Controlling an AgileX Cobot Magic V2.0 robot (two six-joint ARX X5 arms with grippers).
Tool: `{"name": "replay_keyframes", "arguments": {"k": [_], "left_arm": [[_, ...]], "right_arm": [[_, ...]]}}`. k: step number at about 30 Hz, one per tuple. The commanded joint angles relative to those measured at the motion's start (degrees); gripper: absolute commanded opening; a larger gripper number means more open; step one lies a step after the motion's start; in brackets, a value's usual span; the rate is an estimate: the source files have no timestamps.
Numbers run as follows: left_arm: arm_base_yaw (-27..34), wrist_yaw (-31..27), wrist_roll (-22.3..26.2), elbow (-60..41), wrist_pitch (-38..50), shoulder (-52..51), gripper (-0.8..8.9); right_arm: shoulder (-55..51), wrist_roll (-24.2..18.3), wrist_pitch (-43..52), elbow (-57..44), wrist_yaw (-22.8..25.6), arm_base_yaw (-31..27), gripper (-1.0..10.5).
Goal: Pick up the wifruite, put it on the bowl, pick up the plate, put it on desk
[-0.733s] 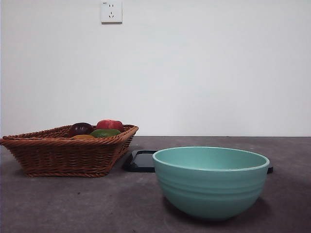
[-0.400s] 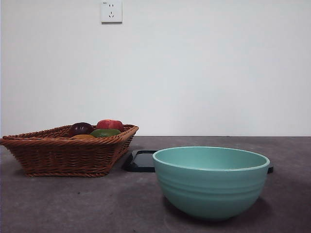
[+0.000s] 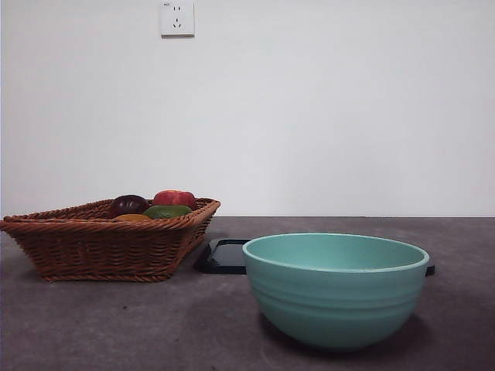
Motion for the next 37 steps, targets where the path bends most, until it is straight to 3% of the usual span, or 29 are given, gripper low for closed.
{"name": "replay_keyframes", "arguments": {"k": [1,7,17,21,29,37], "left_arm": [[-1.29,1.97,-3.67,2.91,0.7,1.92,0.1],[-5.01,4.87,-6.51,11.04,-0.28,8.81,0.1],[-9.81,12.31,-7.85,30.84,-8.44,23.78,0.1],[-11.1,16.39,-7.85,38.25,-12.66,29.14,0.1],[-13.03,27.61,-5.31,51.3,-26.75,38.66,0.1],[-16.24,29.2,3.06,61.48,-41.9,47.6,0.1]], "right_arm": [[1.73,6.32,-1.73,3.56,-0.35,0.85,0.1],[8.66,9.2,-6.12,12.94,-7.72,3.41,0.1],[23.23,8.66,-17.29,29.99,-17.18,7.93,0.1],[28.59,4.55,-23.87,36.63,-22.18,9.64,0.1],[36.37,-4.48,-36.96,47.71,-24.74,12.26,0.1],[38.71,-7.72,-38.99,51.01,-25.64,14.4,0.1]]}}
